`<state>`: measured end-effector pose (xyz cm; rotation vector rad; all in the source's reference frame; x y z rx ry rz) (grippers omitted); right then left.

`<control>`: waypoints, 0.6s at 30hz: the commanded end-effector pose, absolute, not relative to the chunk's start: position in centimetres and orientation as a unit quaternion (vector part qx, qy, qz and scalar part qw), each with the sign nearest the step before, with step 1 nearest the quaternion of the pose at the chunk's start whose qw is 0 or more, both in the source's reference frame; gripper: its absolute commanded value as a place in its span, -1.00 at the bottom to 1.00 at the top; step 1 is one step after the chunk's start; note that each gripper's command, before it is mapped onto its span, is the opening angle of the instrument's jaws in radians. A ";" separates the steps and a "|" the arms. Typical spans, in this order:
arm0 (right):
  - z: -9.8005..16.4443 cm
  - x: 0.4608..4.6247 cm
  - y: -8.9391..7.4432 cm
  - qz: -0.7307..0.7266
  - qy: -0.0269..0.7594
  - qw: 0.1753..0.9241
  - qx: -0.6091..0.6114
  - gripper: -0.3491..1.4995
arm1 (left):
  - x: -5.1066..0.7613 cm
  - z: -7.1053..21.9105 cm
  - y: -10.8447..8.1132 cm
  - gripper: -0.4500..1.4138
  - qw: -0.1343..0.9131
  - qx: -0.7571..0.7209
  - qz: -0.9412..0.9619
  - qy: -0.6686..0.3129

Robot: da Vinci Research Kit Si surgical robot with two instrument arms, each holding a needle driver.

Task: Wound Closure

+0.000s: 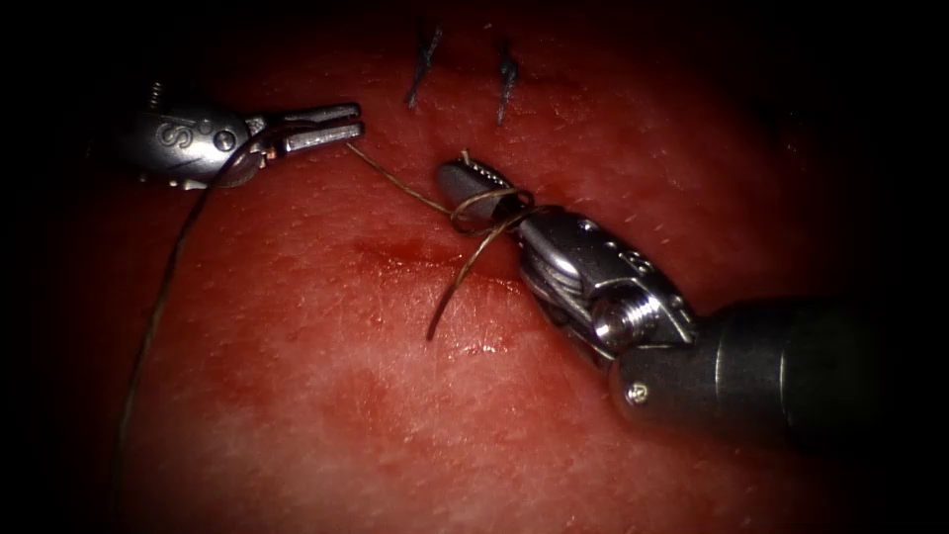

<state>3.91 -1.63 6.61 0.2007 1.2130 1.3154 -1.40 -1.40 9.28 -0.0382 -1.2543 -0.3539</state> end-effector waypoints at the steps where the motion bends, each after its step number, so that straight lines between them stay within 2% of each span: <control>1: 6.5 4.00 -1.7 0.566 0.532 0.624 0.084 -1.00 | -1.44 9.4 -1.4 -1.00 0.796 -0.017 -0.166 -0.582; 9: 6.4 4.03 -2.0 0.546 0.539 0.638 0.067 -1.00 | -1.31 9.4 -0.5 -1.00 0.794 -0.047 -0.191 -0.575; 18: 6.5 3.99 -2.3 0.537 0.539 0.646 0.067 -1.00 | -1.41 9.3 0.2 -1.00 0.781 -0.079 -0.205 -0.585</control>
